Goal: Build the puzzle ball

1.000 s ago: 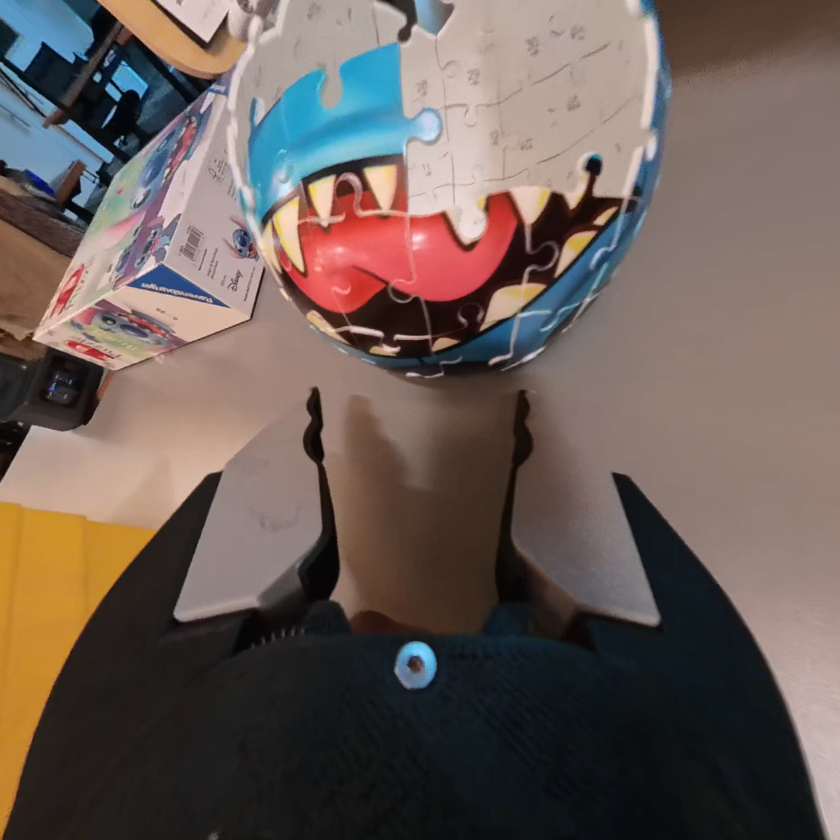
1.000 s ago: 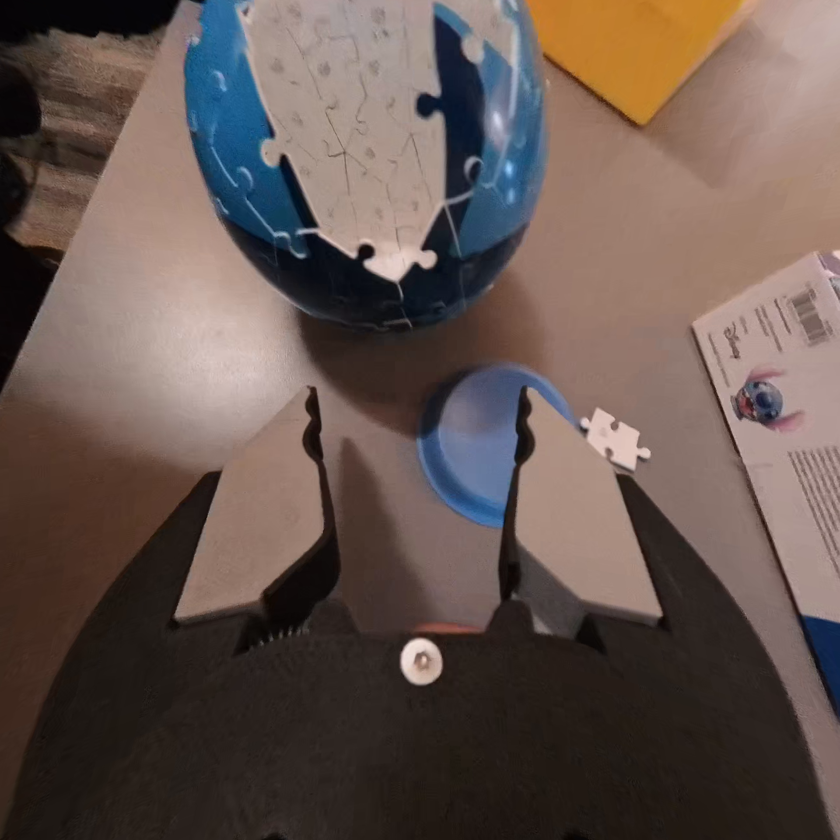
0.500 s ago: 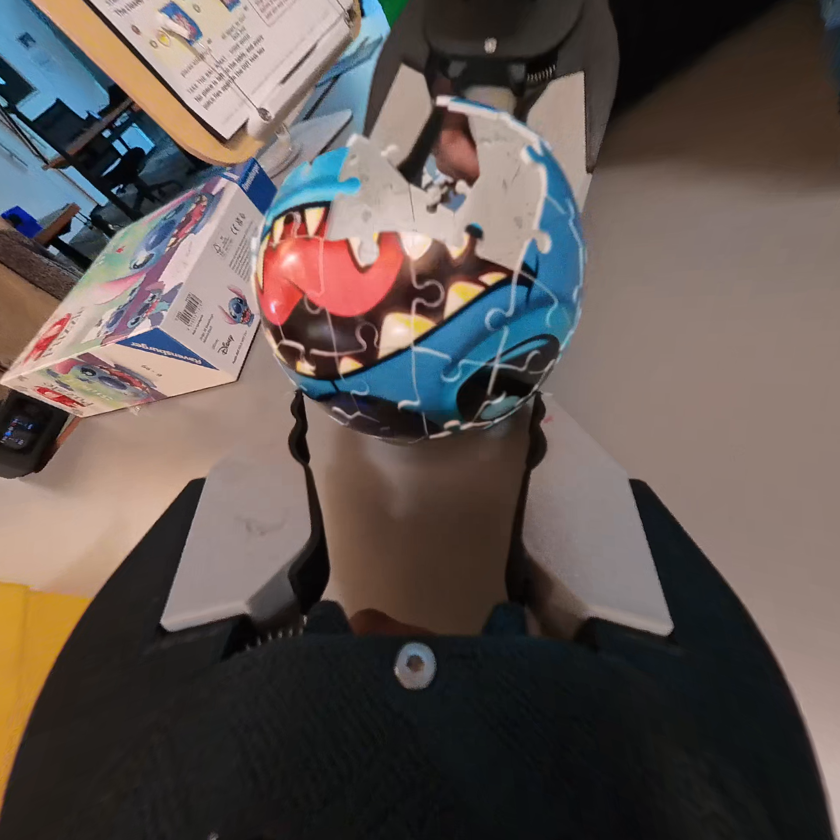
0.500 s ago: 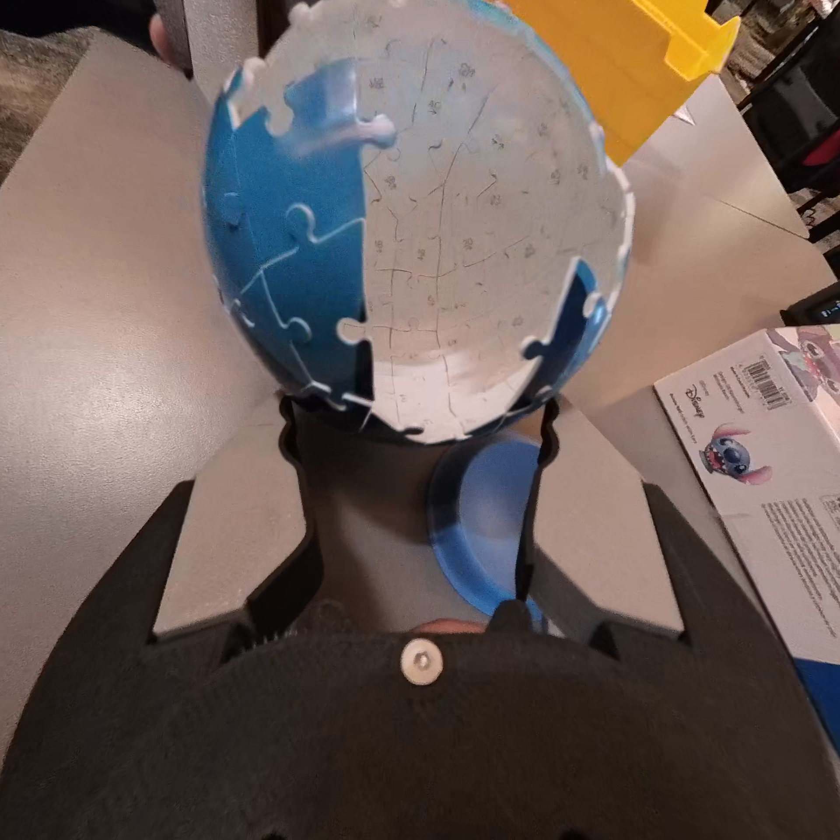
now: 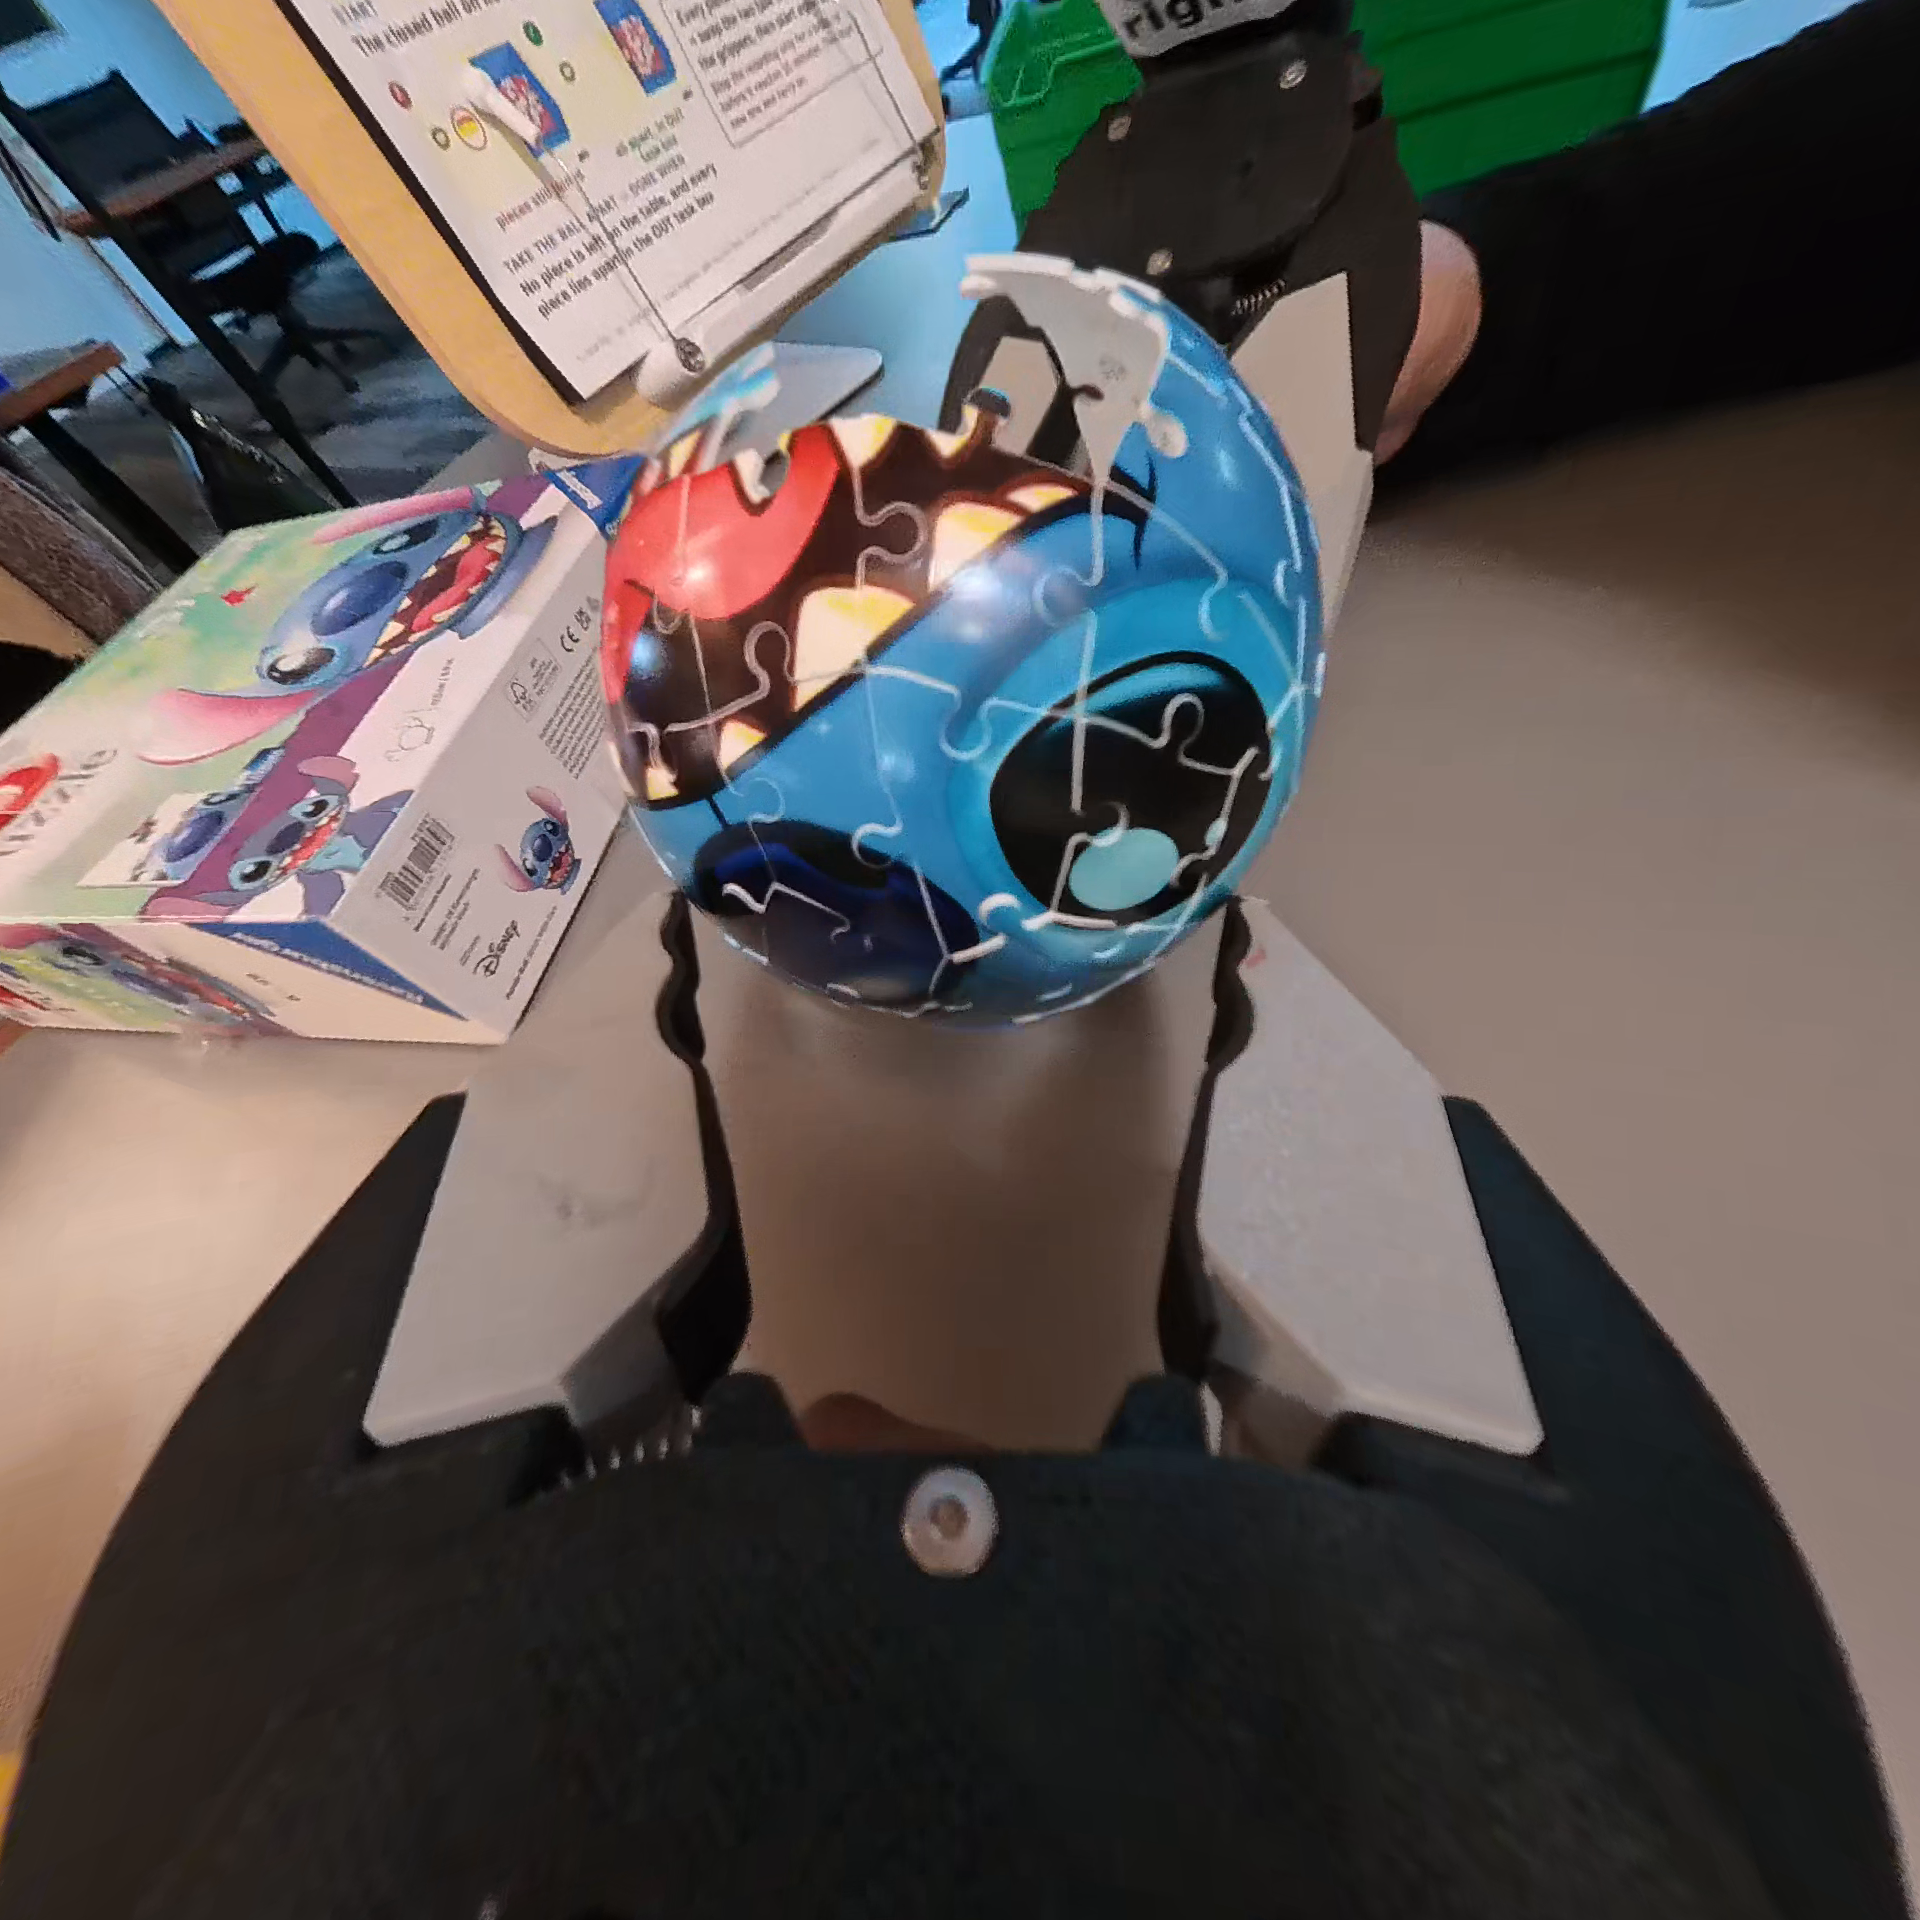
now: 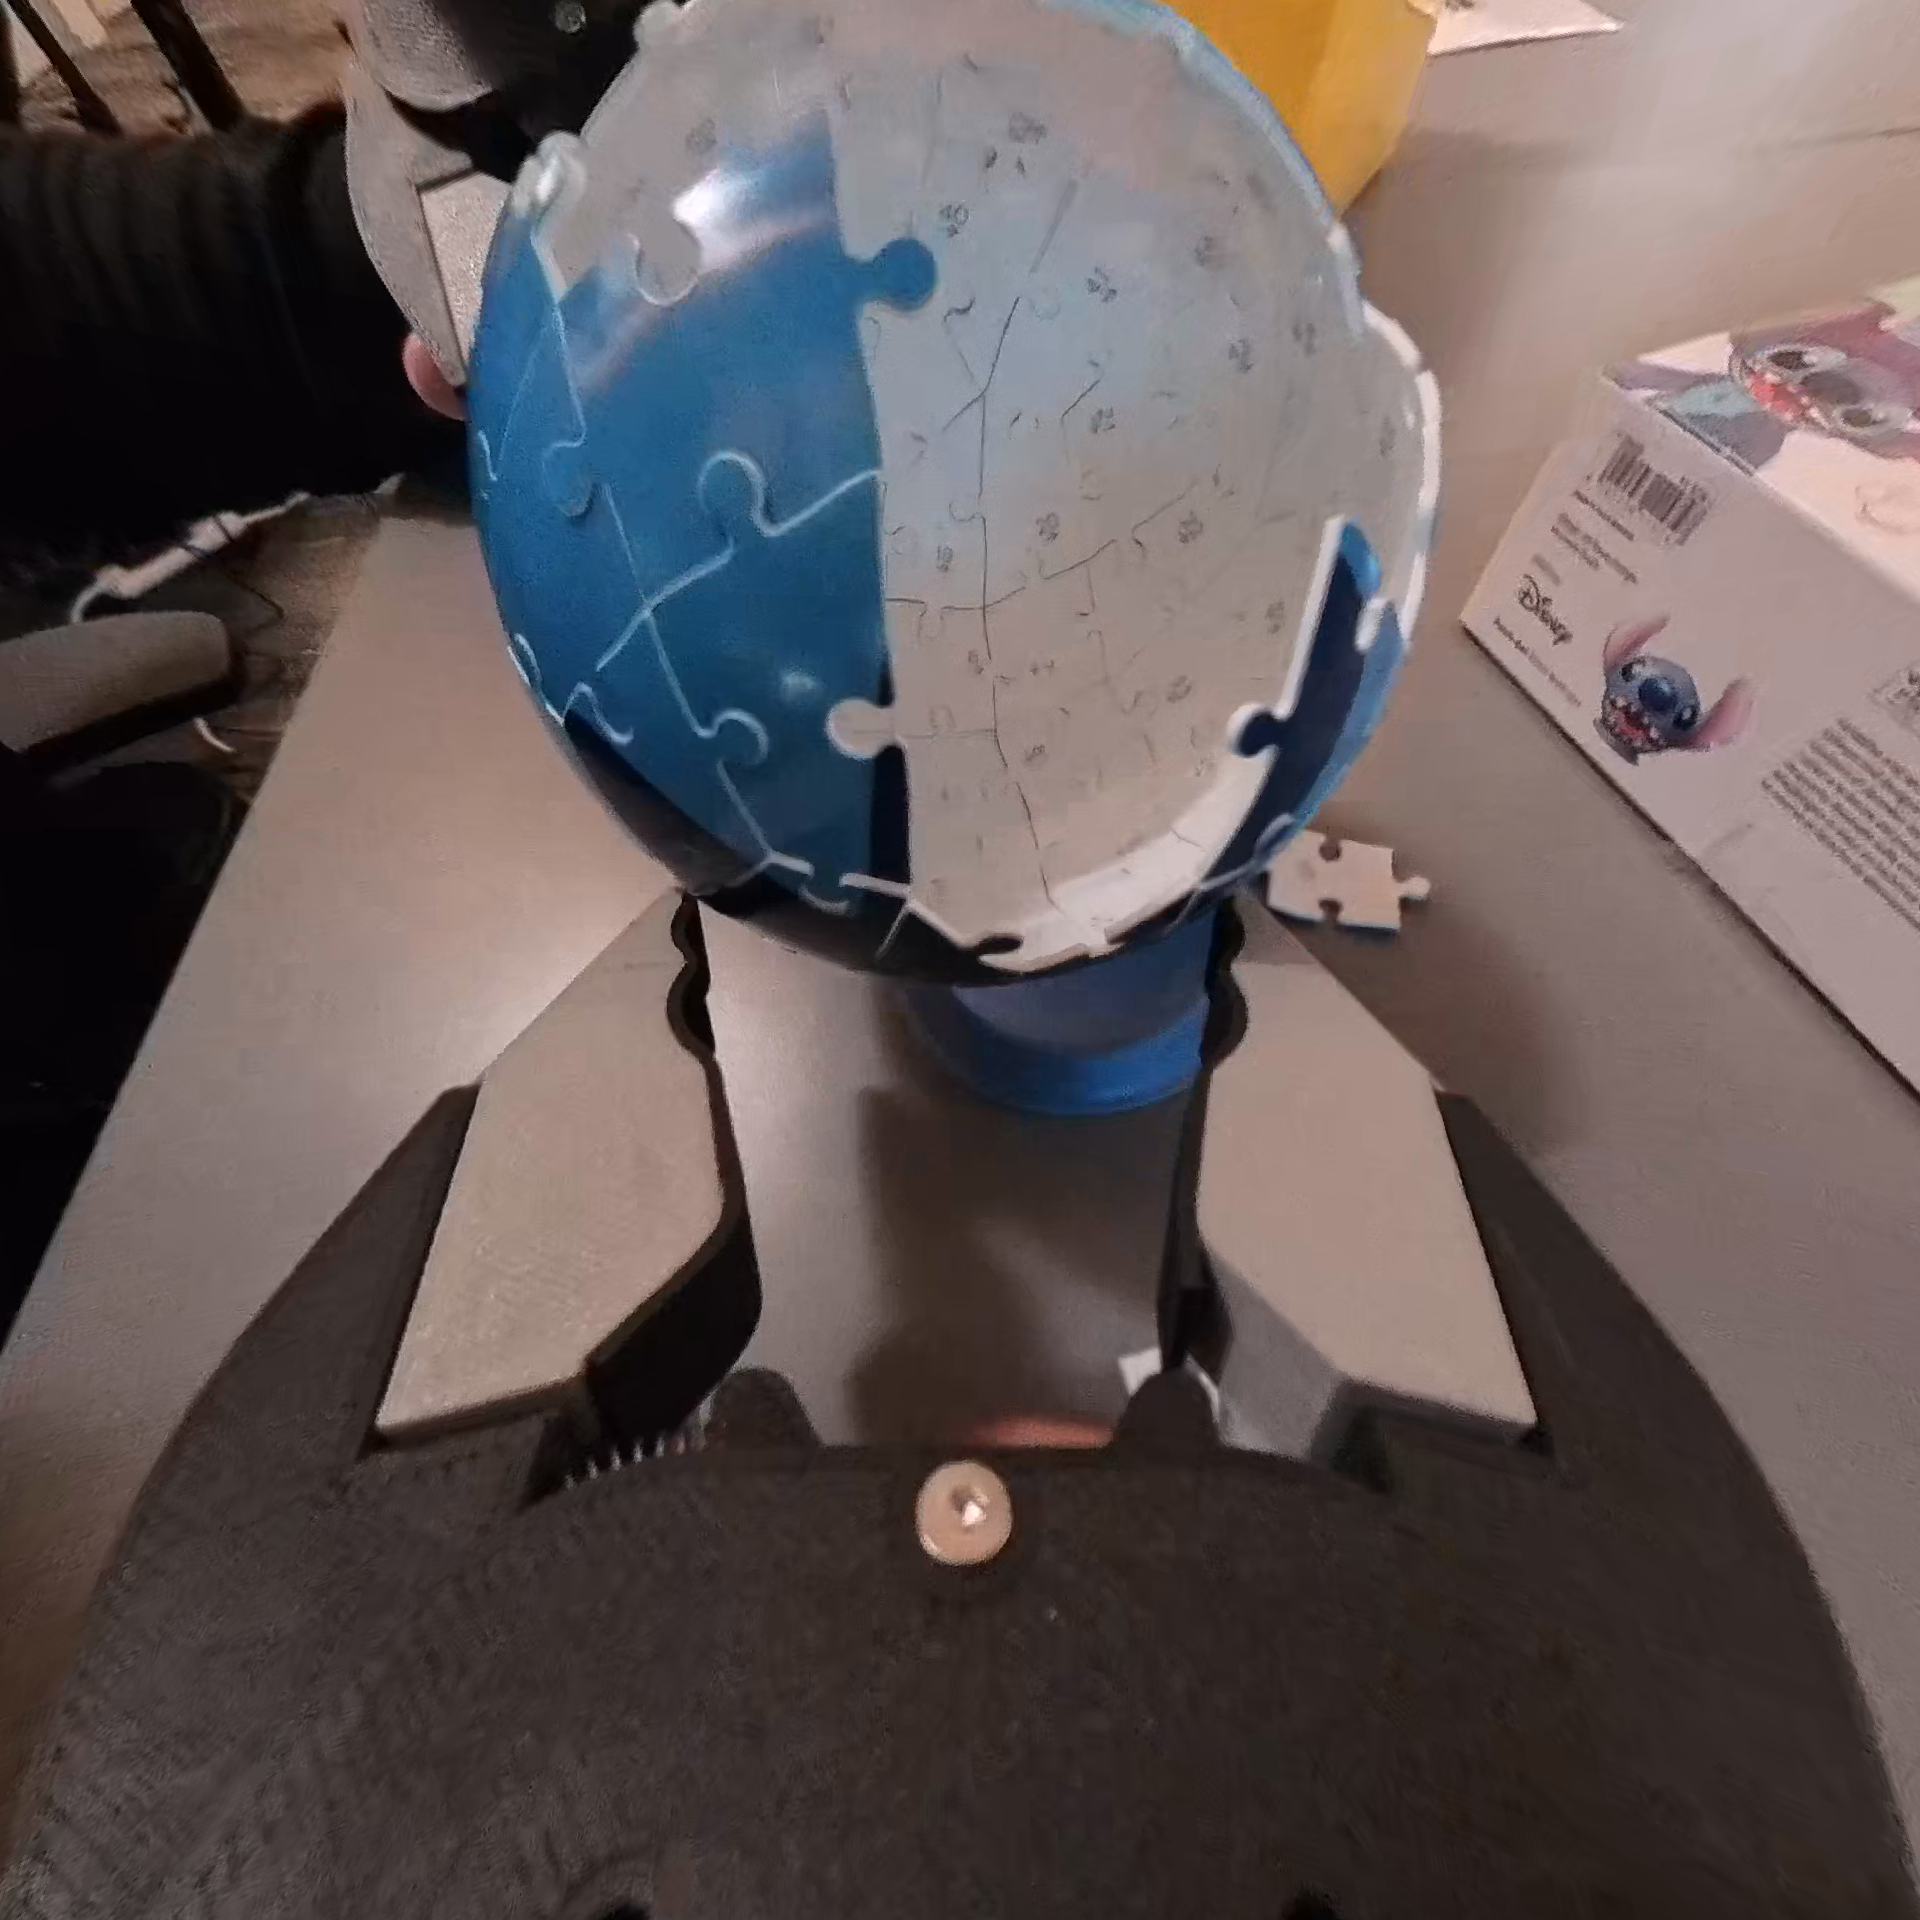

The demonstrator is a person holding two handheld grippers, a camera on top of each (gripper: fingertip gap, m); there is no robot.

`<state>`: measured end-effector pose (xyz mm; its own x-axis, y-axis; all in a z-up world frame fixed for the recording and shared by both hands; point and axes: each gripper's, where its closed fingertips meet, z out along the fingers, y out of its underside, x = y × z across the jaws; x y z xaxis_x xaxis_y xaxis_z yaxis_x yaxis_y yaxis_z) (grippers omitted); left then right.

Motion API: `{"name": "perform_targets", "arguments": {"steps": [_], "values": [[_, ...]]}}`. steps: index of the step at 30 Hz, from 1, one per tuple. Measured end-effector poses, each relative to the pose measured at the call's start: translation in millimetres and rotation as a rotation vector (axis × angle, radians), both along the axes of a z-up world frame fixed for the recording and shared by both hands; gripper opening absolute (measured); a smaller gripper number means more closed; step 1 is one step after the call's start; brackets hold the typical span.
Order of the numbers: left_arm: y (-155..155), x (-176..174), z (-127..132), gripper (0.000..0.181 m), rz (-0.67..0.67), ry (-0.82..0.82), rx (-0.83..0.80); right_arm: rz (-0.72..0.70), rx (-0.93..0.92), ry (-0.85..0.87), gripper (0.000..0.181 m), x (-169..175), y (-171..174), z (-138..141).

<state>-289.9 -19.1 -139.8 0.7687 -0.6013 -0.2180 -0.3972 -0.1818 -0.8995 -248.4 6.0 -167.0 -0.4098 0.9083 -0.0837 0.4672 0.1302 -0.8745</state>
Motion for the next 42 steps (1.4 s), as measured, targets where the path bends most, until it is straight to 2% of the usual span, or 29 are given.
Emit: {"name": "perform_targets", "arguments": {"steps": [4,7,12,19,23,26,29,32,36,42], "values": [[10.3,5.8,-5.6,0.098,0.014,-0.058,-0.060,0.013,-0.046,-0.064,0.096,6.0,11.5,-11.4],[9.6,5.8,-9.3,0.093,0.039,-0.074,-0.081,-0.004,0.014,-0.083,0.103,8.3,20.6,-17.4],[7.9,1.7,-10.9,0.087,0.052,-0.045,-0.053,-0.009,0.038,-0.073,0.099,9.2,29.4,-14.2],[8.0,-3.0,-3.7,0.089,0.009,-0.067,-0.029,-0.041,0.063,-0.028,0.095,19.0,34.9,-1.1],[13.0,-3.0,-6.5,0.094,-0.020,0.037,0.022,-0.025,0.131,0.010,0.096,16.8,27.2,-0.4],[13.5,1.5,-10.7,0.098,-0.076,0.158,0.097,-0.045,0.285,0.048,0.102,9.6,32.6,-5.6],[18.0,-0.4,-16.2,0.100,-0.088,0.264,0.120,-0.035,0.382,0.130,0.100,4.1,31.8,0.0],[25.5,-1.9,-14.0,0.103,-0.075,0.267,0.151,-0.029,0.424,0.151,0.101,-0.1,31.1,-0.7],[29.1,1.2,-16.3,0.105,-0.077,0.219,0.145,-0.018,0.380,0.131,0.103,-1.7,31.6,-2.6],[28.5,6.3,-18.8,0.107,-0.047,0.080,0.047,0.005,0.229,0.081,0.103,2.2,27.3,1.3]]}}
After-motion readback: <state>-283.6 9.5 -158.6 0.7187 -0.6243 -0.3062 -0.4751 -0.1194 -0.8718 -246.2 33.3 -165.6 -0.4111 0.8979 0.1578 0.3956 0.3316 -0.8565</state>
